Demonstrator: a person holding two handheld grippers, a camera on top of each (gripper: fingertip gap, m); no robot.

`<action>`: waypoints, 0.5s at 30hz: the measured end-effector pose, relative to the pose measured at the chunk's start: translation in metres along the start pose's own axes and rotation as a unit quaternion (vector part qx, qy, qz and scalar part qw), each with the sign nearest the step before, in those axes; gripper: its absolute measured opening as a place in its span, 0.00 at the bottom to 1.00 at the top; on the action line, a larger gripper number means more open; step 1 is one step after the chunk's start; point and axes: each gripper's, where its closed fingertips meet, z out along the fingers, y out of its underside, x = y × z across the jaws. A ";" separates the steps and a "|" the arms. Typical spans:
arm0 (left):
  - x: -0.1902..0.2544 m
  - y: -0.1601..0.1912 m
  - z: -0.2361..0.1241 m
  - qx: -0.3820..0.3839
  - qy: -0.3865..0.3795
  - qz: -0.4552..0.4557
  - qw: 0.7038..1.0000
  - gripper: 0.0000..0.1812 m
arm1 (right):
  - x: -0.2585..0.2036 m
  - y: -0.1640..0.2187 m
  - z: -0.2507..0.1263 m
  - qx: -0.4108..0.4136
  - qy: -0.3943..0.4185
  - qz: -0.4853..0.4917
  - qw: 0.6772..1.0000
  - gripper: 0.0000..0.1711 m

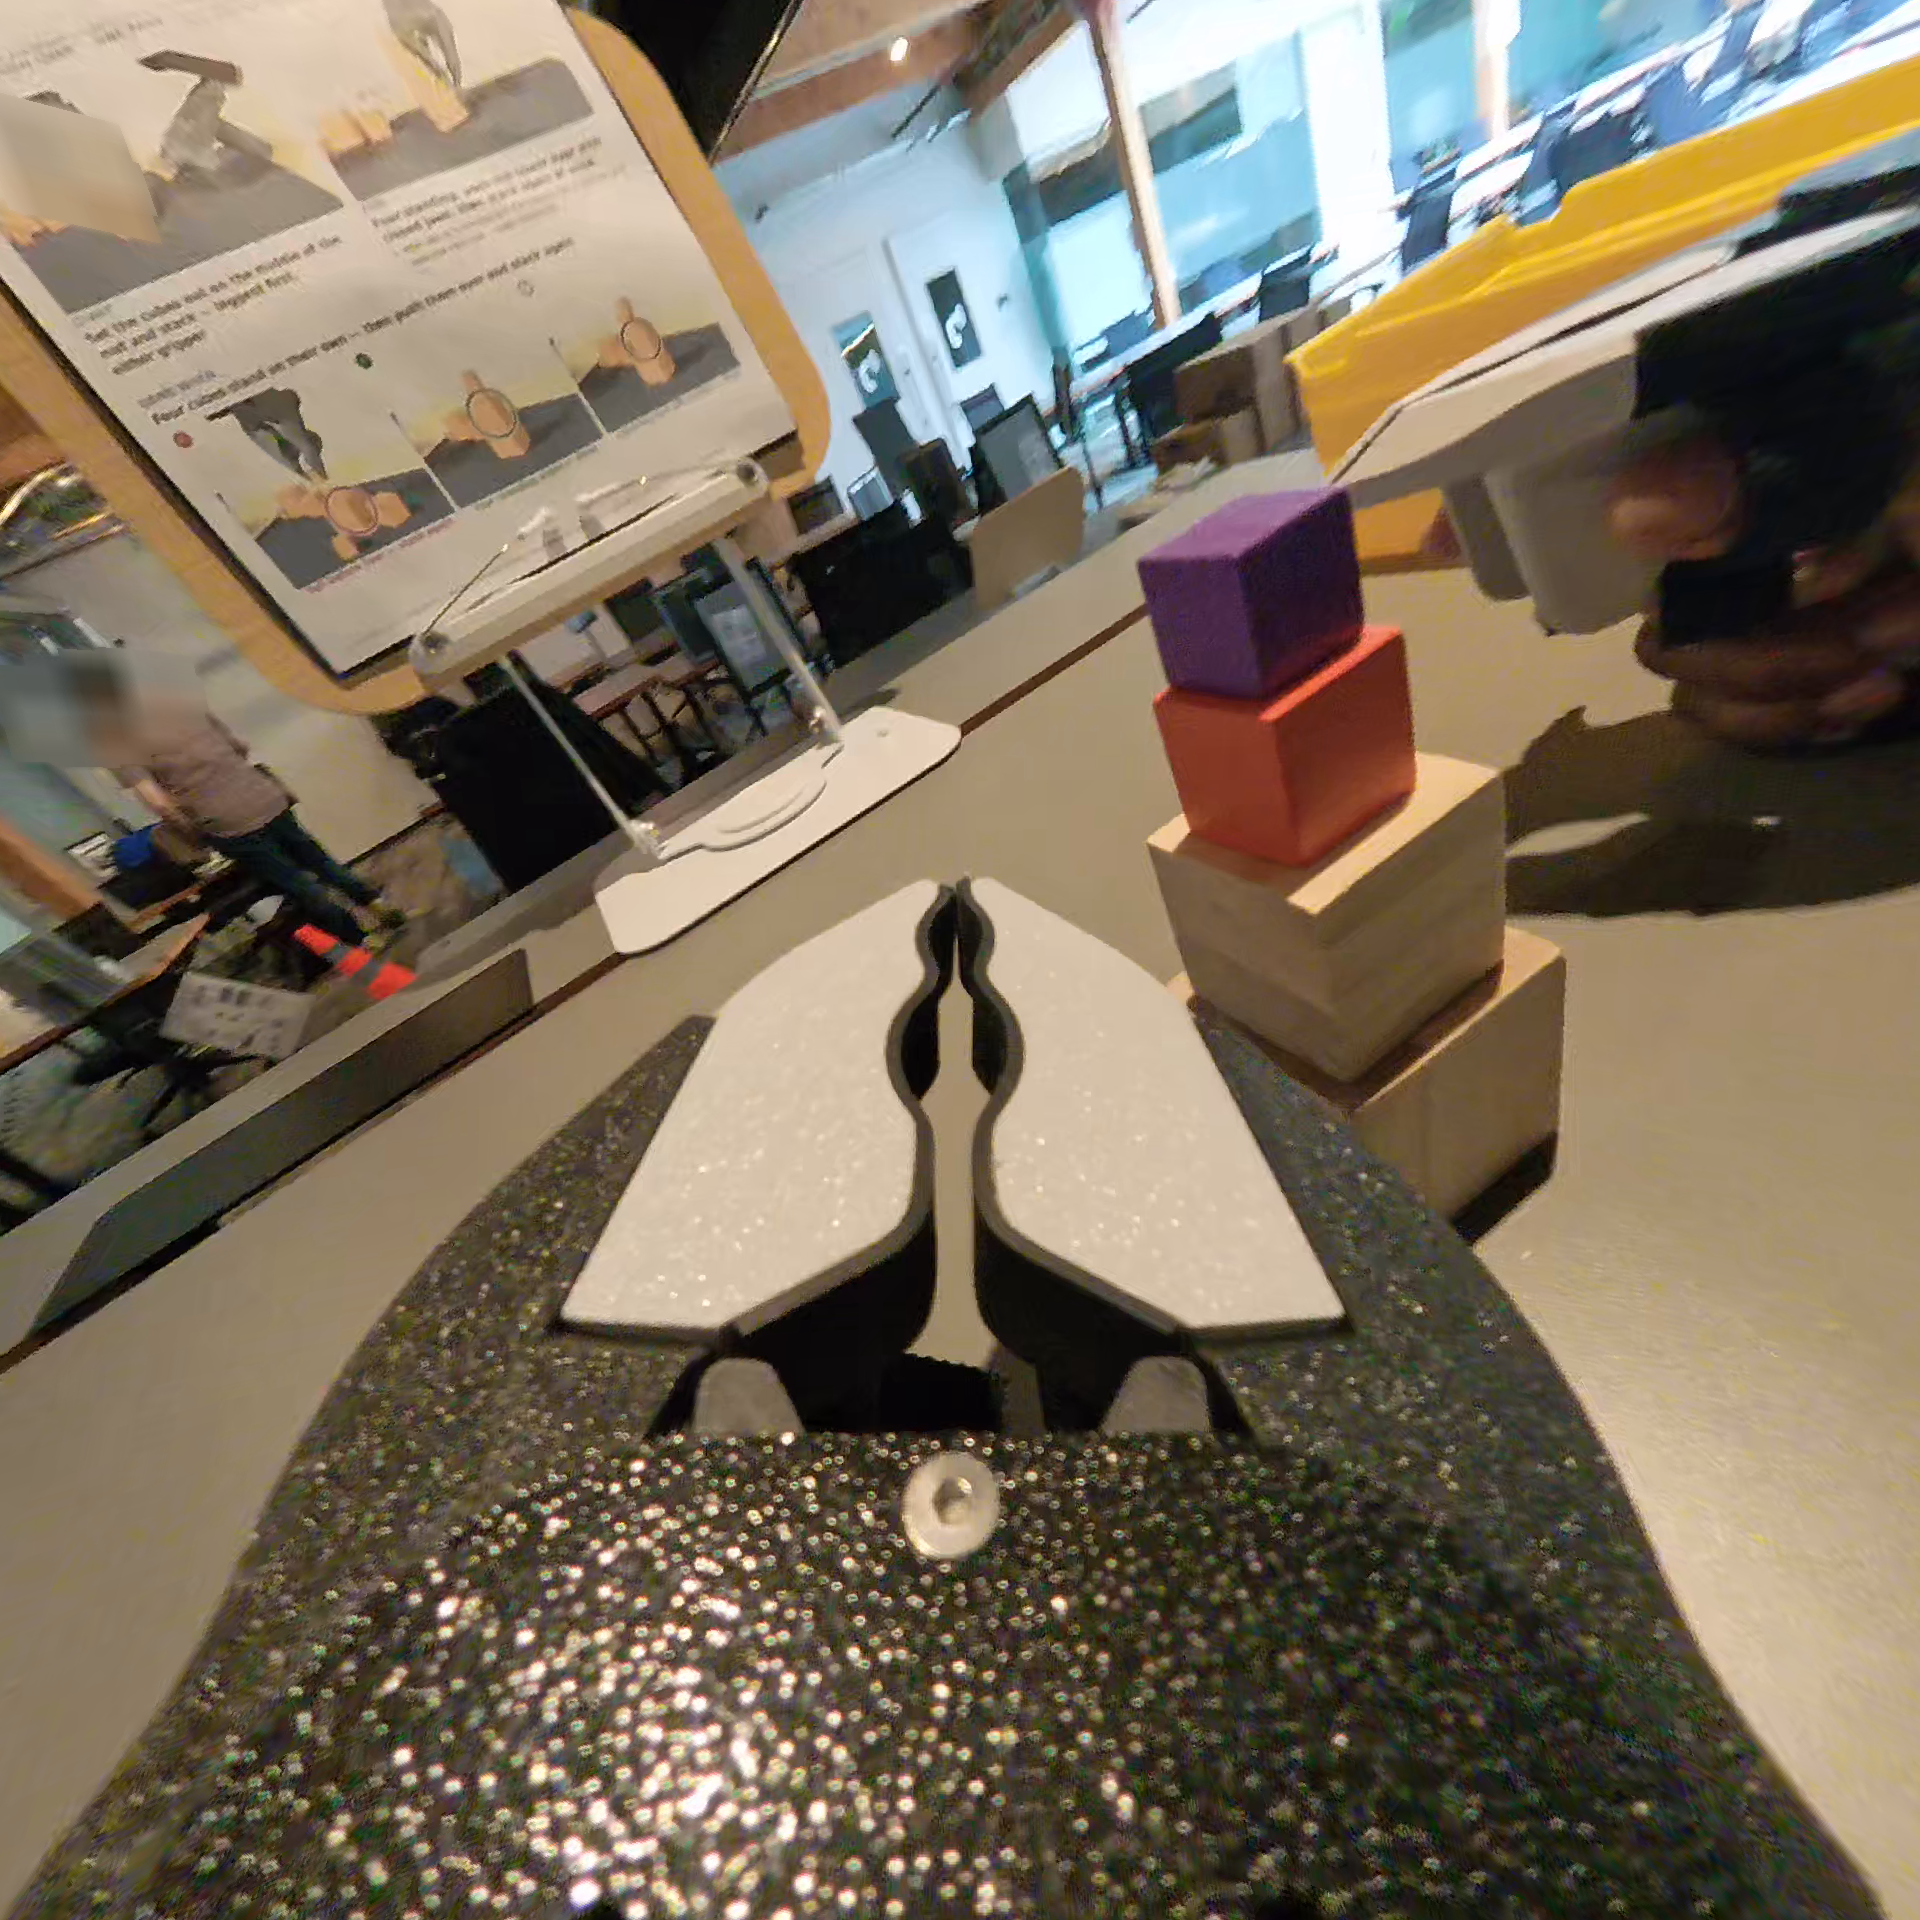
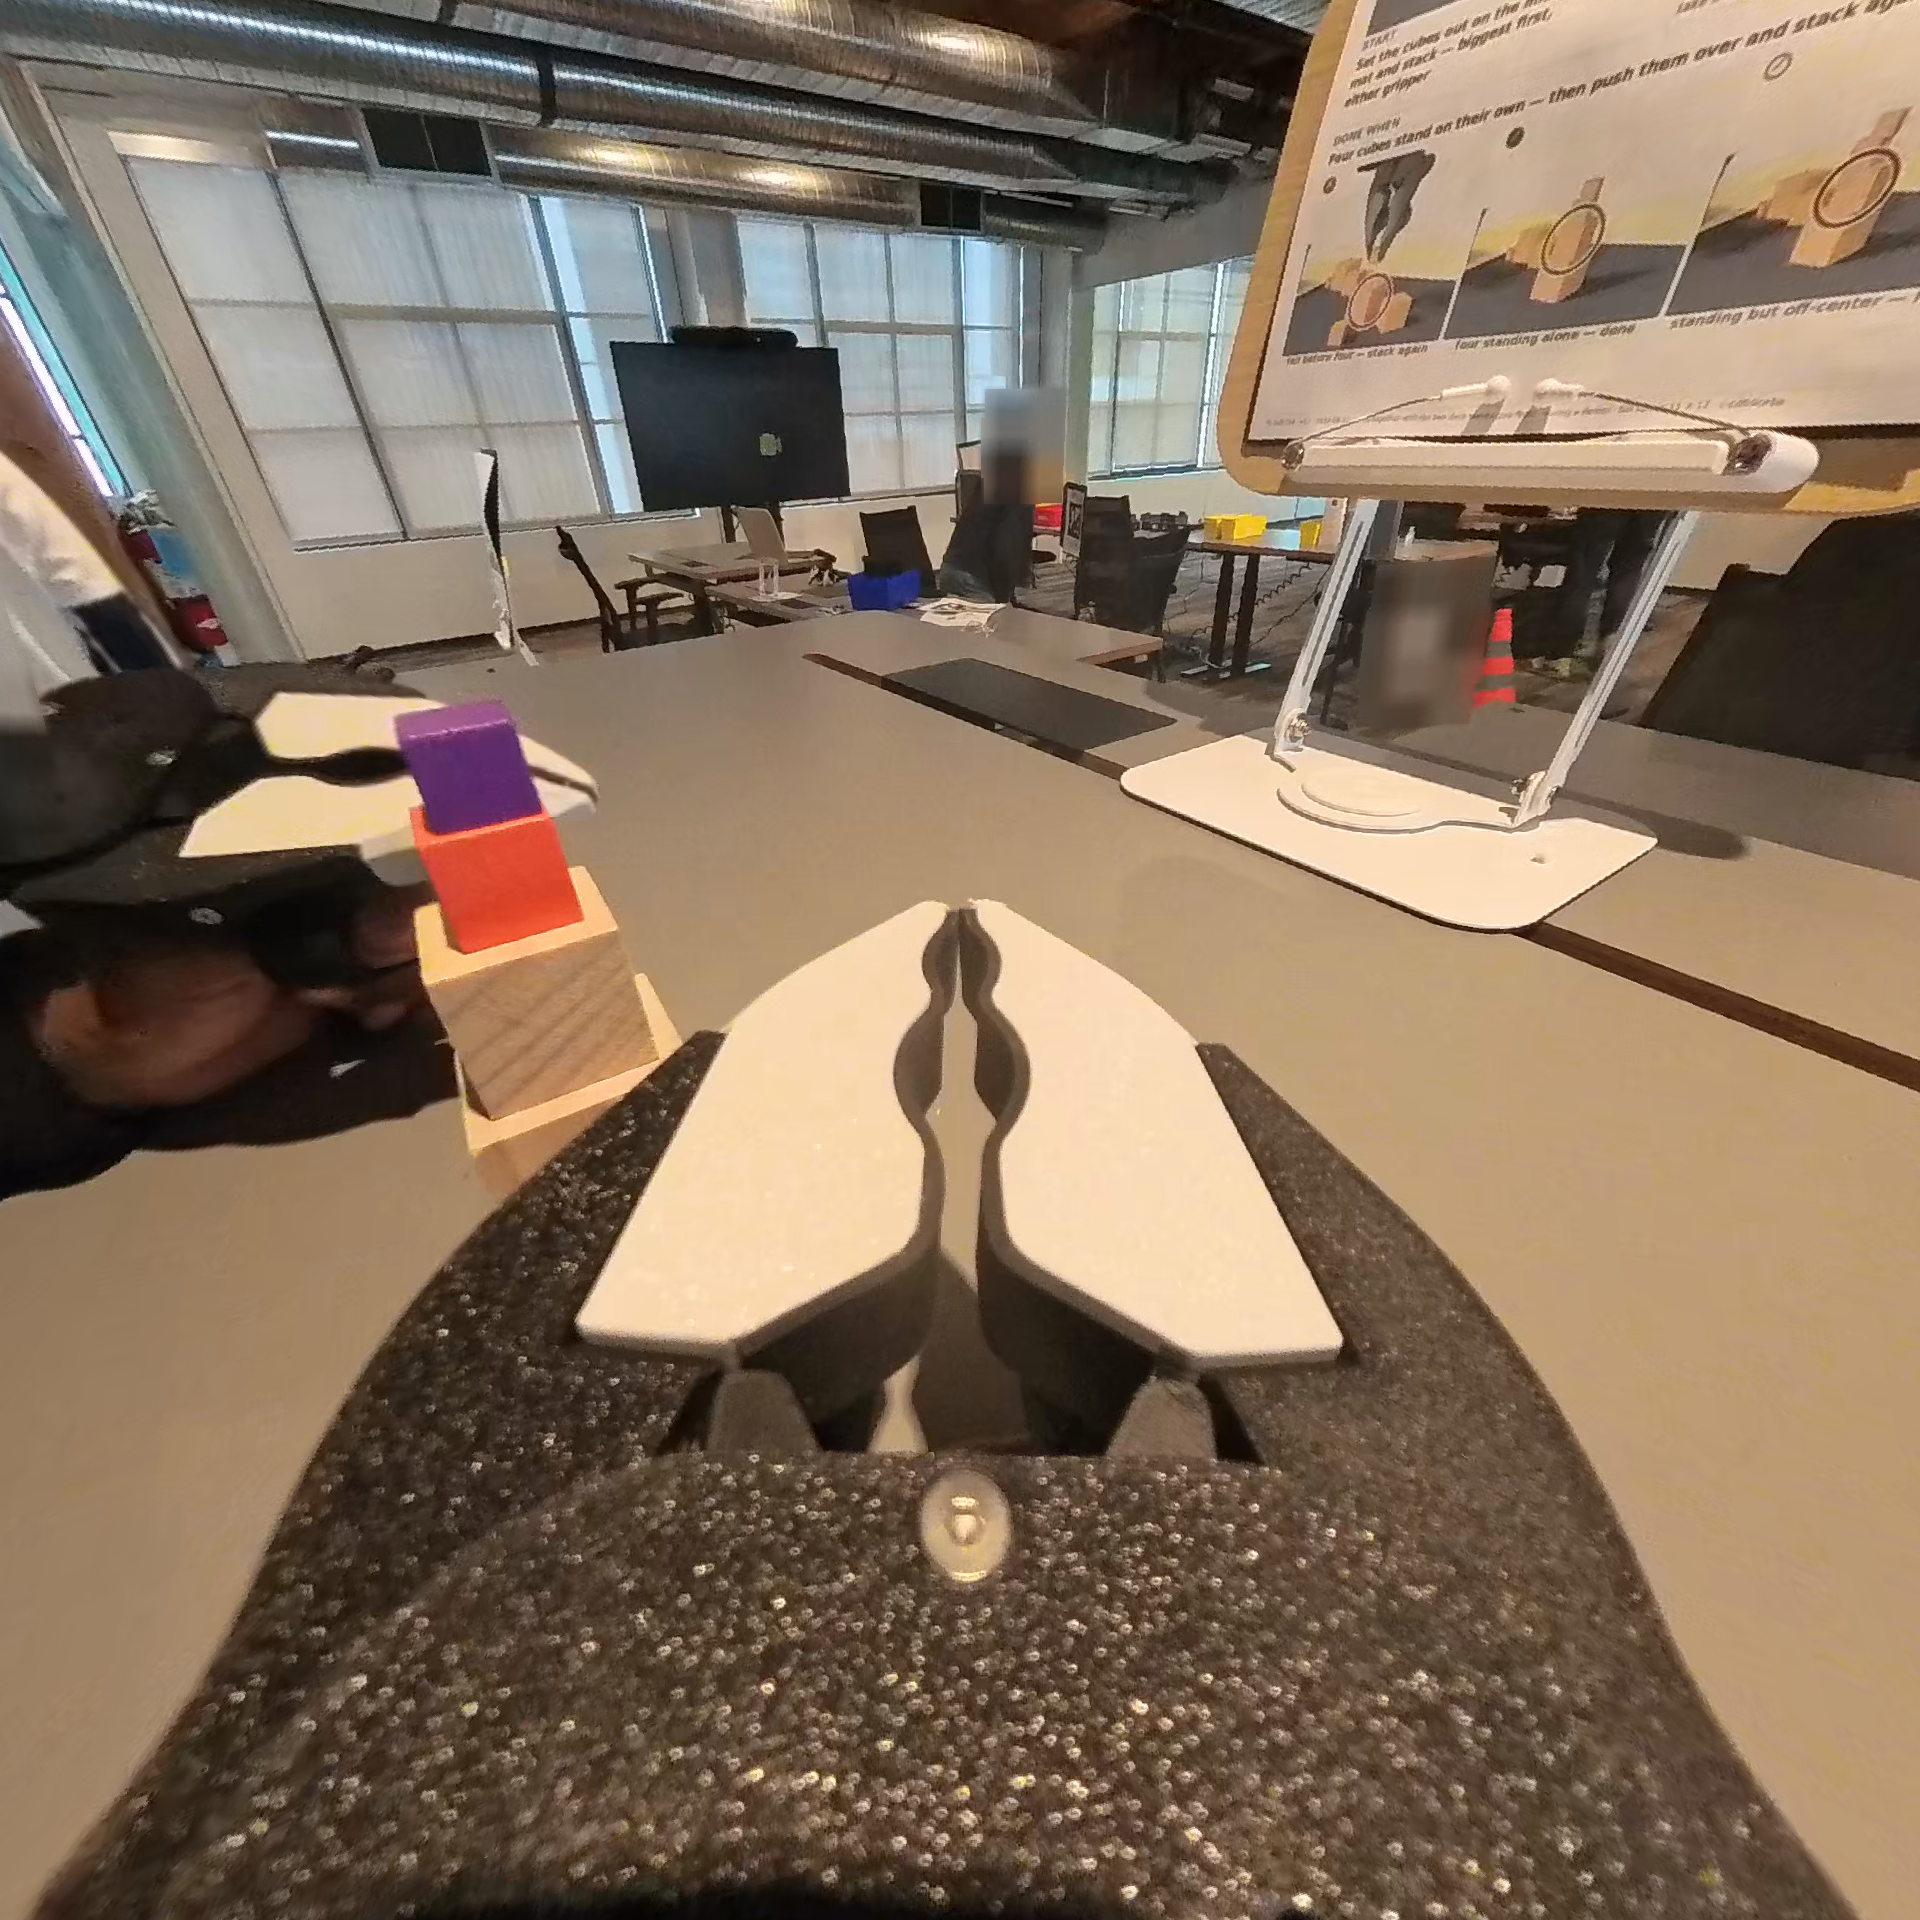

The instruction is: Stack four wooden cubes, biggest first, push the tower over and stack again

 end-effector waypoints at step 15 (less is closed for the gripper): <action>0.059 -0.022 0.009 0.017 0.095 0.073 0.993 0.00 | 0.042 -0.014 -0.035 0.036 0.113 0.001 0.993 0.00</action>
